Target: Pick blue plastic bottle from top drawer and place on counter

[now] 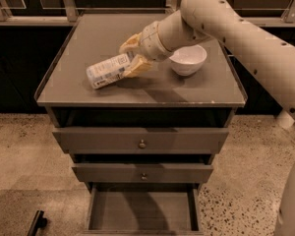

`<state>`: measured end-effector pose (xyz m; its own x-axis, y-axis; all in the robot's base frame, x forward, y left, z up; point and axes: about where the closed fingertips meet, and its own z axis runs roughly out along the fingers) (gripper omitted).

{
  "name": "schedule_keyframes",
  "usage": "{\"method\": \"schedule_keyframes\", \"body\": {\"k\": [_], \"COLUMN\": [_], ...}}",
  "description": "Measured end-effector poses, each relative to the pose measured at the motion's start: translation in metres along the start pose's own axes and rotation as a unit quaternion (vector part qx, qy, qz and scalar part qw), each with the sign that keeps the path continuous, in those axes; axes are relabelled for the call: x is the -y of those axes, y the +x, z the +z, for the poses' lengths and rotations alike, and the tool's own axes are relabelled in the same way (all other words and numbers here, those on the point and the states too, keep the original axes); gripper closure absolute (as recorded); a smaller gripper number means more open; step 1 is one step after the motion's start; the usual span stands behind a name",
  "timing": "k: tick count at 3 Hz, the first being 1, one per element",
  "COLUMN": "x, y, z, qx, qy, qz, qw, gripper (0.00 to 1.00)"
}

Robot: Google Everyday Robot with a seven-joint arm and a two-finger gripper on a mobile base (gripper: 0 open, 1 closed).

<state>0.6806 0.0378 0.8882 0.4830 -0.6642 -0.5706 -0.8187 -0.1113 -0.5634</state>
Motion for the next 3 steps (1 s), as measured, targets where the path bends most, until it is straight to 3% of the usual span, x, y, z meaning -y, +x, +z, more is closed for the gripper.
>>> {"method": "schedule_keyframes", "body": {"k": [2, 3], "x": [0.0000, 0.0000], "y": [0.0000, 0.0000], "z": [0.0001, 0.0001], "qx": [0.000, 0.000], "qy": [0.000, 0.000], "qz": [0.000, 0.000], "qw": [1.0000, 1.0000], "gripper": [0.11, 0.00]}}
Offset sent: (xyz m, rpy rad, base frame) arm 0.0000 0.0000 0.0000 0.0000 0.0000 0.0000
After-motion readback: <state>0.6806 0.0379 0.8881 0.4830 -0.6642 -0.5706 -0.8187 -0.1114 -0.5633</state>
